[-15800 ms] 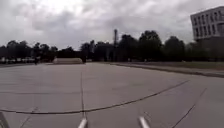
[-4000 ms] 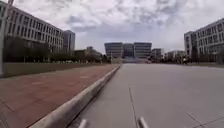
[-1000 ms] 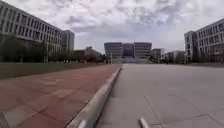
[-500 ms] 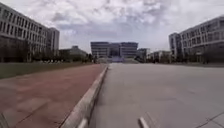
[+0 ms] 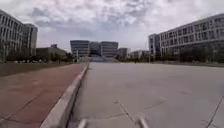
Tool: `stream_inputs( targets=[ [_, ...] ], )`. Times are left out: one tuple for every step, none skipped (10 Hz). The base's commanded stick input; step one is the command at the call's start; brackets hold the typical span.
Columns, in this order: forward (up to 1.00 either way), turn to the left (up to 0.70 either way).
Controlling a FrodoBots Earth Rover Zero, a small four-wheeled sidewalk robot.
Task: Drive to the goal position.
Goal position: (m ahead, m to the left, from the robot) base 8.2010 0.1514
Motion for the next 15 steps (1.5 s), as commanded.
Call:
stream_inputs(
  targets=[
    [0.7, 0.0],
    [0.7, 0.0],
    [0.7, 0.0],
    [0.7, 0.0],
    [0.7, 0.0],
    [0.7, 0.0],
    [0.7, 0.0],
    [0.7, 0.0],
    [0.7, 0.17],
    [0.7, 0.35],
    [0.7, 0.35],
    [0.7, 0.2],
    [0.7, 0.0],
    [0.7, 0.0],
    [0.7, 0.0]
  ],
)
